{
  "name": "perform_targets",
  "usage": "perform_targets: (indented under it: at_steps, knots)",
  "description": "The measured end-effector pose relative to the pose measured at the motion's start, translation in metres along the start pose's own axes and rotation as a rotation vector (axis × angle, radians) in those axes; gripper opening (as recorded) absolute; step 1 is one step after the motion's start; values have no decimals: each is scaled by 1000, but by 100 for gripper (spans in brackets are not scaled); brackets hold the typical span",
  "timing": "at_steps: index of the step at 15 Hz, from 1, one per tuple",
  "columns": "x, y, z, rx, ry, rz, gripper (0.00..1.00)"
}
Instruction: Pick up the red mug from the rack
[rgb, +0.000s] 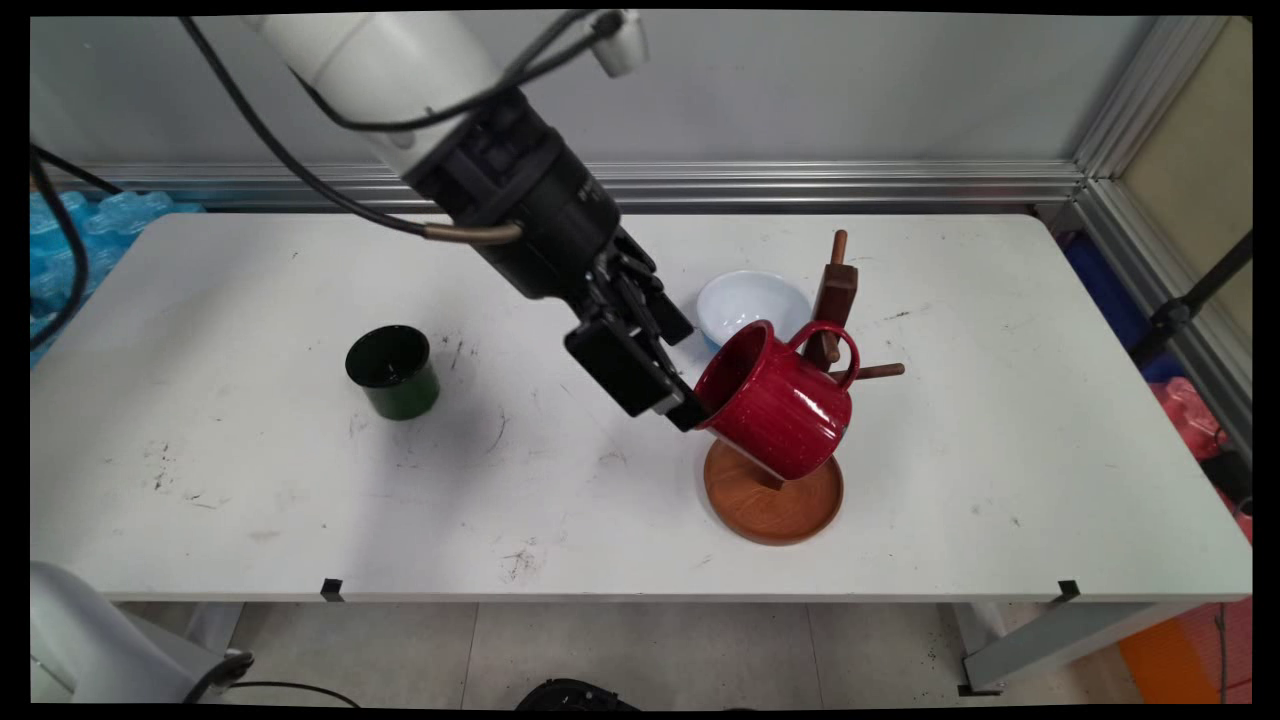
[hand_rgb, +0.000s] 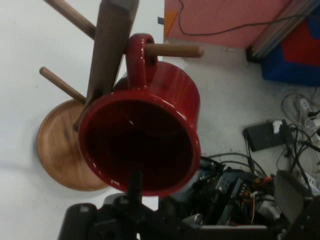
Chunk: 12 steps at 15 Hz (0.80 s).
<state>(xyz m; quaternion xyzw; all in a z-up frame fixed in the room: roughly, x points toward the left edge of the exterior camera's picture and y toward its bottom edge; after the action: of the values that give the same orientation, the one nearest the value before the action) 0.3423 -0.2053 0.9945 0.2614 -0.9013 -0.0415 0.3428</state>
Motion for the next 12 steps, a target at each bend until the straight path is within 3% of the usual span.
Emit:
perform_targets:
  at_steps: [12]
  knots:
    - [-1,-15,44,-56,5,-51,100]
